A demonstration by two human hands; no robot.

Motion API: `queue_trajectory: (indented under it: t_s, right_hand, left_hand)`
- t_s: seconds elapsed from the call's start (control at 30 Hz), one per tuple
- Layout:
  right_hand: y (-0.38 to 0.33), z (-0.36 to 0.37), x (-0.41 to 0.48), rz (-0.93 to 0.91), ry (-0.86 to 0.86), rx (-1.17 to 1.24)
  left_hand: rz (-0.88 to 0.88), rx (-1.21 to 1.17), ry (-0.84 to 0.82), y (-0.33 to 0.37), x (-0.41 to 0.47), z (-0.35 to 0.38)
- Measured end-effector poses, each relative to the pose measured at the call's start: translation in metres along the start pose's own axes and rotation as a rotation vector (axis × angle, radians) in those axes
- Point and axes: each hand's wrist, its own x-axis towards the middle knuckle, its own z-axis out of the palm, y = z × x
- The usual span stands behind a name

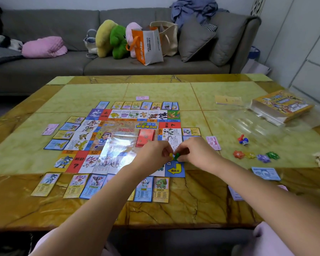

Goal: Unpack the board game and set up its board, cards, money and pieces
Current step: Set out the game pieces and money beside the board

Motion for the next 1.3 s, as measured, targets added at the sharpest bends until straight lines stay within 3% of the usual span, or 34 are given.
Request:
queue_trajectory:
  t_s: [0.33,0.67,0.83,1.0,1.13,1.3]
  right_hand:
    - [0.003,0.002,-0.003,-0.008,0.024,-0.049]
    - [0.005,-0.004,-0.006,-0.029,0.065,-0.016]
    - [0.023,-0.046,-0.019,0.047,0.322,0.132]
    - [0.079,-0.083,-0.035,0.248,0.611,0.089]
    - [0.122,-0.087,-0.045,0.415,0.537,0.033]
    - [0.133,-0.083,-0.043,0.43,0.42,-0.047]
  left_hand:
    - [-0.001,0.042,-0.01,0.001,0.002,0.0]
    - [-0.047,-0.06,0.005,0.002,-0.003,0.0]
    - [-0.011,-0.139,0.195,0.026,-0.004,-0.007]
    - [0.073,-0.167,0.194,0.078,0.023,-0.003]
    - [0.09,-0.199,0.111,0.113,0.062,0.016]
    - [0.062,-0.235,-0.012,0.135,0.105,0.049]
